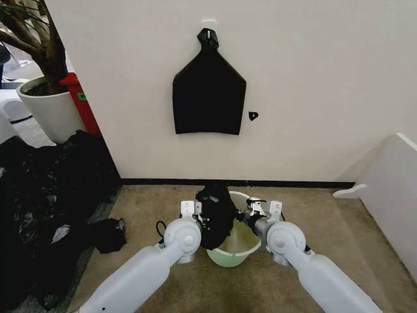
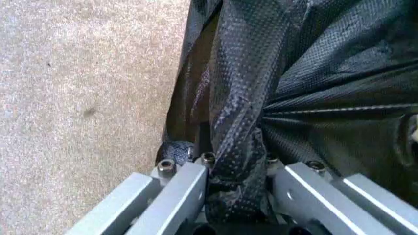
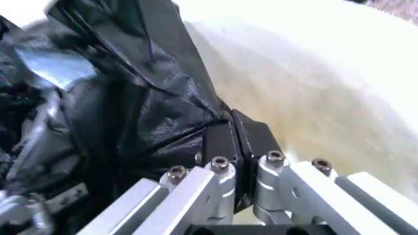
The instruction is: Place the garbage bag over the trash bin.
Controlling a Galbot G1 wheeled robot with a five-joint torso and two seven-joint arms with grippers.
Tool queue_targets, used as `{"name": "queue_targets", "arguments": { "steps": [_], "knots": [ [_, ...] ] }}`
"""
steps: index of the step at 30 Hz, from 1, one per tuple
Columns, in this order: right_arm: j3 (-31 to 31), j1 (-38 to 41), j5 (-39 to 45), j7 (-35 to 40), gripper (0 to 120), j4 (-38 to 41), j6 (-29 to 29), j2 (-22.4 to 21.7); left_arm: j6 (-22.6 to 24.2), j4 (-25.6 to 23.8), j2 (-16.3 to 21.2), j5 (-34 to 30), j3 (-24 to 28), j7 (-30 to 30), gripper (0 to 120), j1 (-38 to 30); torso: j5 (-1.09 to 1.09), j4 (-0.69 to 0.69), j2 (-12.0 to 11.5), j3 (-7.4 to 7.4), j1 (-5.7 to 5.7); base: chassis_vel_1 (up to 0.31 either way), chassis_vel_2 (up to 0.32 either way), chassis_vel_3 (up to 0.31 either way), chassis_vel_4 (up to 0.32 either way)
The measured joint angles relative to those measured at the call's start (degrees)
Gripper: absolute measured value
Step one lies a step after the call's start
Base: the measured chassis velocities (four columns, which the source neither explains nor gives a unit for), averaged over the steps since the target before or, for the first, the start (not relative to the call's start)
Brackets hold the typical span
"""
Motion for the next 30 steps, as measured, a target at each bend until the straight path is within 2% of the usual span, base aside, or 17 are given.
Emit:
{"name": "queue_targets", "arguments": {
  "steps": [12, 22, 25, 26, 28, 29, 30],
  "knots": [
    [2.67, -1.66, 1.5, 1.66, 0, 6.71, 0.36, -3.53, -0.96, -0.63, 1.32, 0.57, -1.67, 1.61, 1, 1.61, -0.02, -0.01, 0.0, 0.0, 0.0, 0.0, 0.0, 0.0, 0.0],
    [3.18, -2.72, 2.0, 1.35, 0, 7.41, 0.0, -3.31, -2.41, -0.7, 1.71, 3.01, -1.79, 4.56, 1, 1.91, -0.01, -0.01, 0.0, 0.0, 0.0, 0.0, 0.0, 0.0, 0.0],
    [3.11, -2.85, 1.98, 1.11, 0, 7.15, -0.22, -3.18, -2.41, -0.72, 1.87, 3.9, -1.74, 4.53, 15, 1.9, 0.0, 0.0, 0.0, 0.0, 0.01, 0.0, 0.0, 0.0, 0.0],
    [3.11, -2.85, 2.21, 1.06, 4, 7.16, -0.28, -3.18, -2.43, -0.74, 1.95, 4.13, -1.73, 4.58, 20, 1.91, -0.01, 0.0, 0.0, 0.0, 0.0, 0.0, 0.0, 0.0, 0.0],
    [3.12, -2.86, 2.33, 1.04, 4, 7.16, -0.29, -3.18, -2.46, -0.75, 1.99, 4.24, -1.73, 4.61, 21, 1.94, 0.0, 0.0, 0.0, 0.0, 0.0, 0.0, 0.0, 0.0, 0.0],
    [3.2, -2.92, 2.73, 0.84, 13, 7.17, -0.29, -3.18, -2.73, -0.89, 2.15, 4.66, -1.74, 4.87, 28, 2.06, 0.0, -0.01, 0.0, 0.01, 0.01, 0.0, 0.0, 0.0, 0.0],
    [3.37, -3.01, 3.03, 0.66, 15, 7.17, -0.29, -3.18, -3.1, -1.07, 2.32, 5.11, -1.82, 5.31, 32, 2.21, 0.0, -0.01, 0.0, 0.01, 0.0, 0.0, 0.0, 0.0, 0.0]
  ]
}}
